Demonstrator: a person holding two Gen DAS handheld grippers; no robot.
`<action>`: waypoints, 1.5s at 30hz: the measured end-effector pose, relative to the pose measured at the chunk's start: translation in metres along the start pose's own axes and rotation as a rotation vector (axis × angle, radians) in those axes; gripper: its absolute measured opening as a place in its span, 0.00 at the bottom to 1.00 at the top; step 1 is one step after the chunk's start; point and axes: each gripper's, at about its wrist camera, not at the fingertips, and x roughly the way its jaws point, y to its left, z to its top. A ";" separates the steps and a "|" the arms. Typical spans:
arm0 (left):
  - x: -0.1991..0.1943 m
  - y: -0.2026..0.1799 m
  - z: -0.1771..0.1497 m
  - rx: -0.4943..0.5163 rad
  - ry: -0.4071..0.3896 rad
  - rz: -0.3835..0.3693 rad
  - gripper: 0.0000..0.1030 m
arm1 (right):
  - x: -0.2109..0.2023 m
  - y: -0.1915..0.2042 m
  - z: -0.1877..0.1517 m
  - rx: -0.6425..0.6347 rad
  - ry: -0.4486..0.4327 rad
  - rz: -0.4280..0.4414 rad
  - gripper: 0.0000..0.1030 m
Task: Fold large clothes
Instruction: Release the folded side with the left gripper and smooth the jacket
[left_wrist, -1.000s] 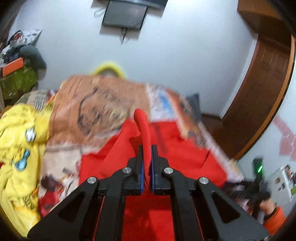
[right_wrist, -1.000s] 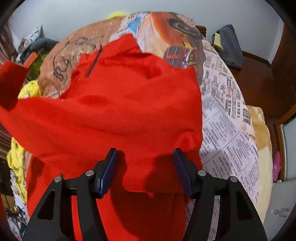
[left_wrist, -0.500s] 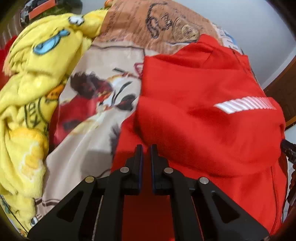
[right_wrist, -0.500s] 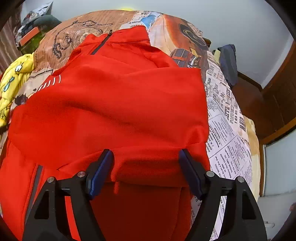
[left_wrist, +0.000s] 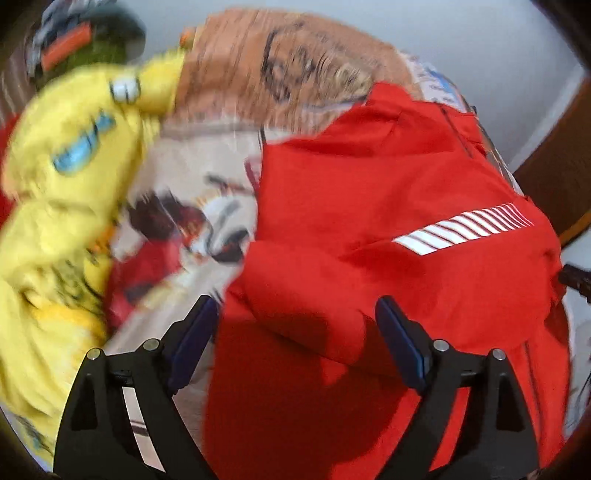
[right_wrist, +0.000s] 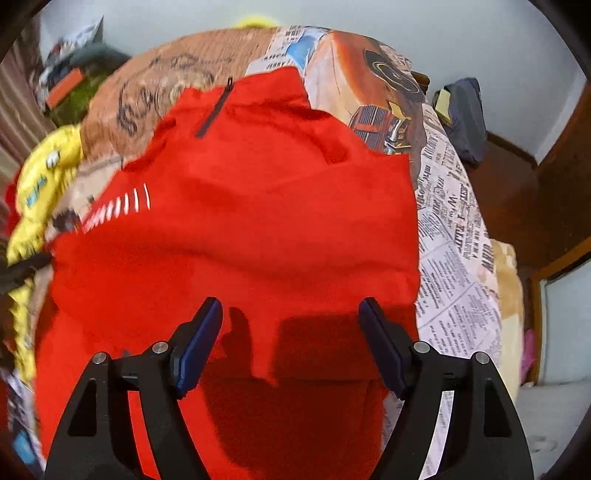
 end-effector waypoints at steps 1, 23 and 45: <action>0.010 0.003 -0.001 -0.036 0.030 -0.033 0.79 | 0.003 -0.001 0.001 0.016 0.003 0.011 0.71; -0.051 -0.010 -0.004 0.111 -0.027 0.102 0.33 | 0.012 0.004 -0.009 -0.086 0.035 -0.020 0.74; 0.033 -0.069 0.174 0.155 -0.100 -0.040 0.60 | 0.041 -0.024 0.130 -0.055 -0.115 0.014 0.74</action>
